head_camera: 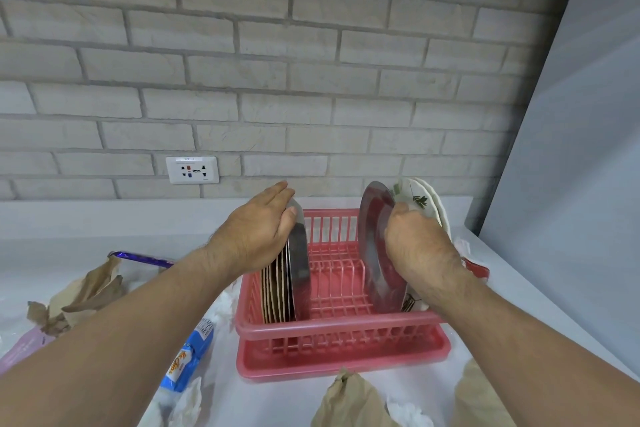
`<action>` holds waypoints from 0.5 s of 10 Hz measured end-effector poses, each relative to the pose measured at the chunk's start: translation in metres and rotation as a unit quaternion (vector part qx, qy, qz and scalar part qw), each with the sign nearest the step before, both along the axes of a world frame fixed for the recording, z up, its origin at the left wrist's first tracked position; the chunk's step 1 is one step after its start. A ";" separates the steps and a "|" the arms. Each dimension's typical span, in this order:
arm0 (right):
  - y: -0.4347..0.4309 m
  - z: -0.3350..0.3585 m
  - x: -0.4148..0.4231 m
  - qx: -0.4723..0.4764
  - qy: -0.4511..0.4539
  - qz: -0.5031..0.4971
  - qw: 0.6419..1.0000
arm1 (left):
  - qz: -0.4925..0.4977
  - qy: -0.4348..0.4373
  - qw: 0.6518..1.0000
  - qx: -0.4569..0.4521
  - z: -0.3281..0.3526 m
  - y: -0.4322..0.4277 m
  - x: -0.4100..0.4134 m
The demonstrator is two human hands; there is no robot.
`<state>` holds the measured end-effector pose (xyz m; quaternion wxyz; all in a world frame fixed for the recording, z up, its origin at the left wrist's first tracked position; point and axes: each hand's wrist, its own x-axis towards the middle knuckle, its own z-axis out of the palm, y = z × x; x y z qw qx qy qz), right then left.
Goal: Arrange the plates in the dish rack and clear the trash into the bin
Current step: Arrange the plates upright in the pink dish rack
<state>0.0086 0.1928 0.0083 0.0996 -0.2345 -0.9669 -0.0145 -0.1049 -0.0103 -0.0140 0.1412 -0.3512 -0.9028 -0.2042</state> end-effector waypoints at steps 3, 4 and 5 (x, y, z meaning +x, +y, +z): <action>0.006 0.010 0.000 -0.026 -0.004 -0.019 0.999 | 0.001 -0.001 1.000 0.000 0.000 0.000 -0.001; 0.011 0.010 0.001 -0.004 0.013 -0.022 1.000 | 0.002 0.000 1.000 -0.001 0.000 0.001 -0.002; 0.014 0.011 0.002 -0.002 0.025 -0.006 1.000 | 0.004 0.000 1.000 -0.004 0.000 0.001 -0.002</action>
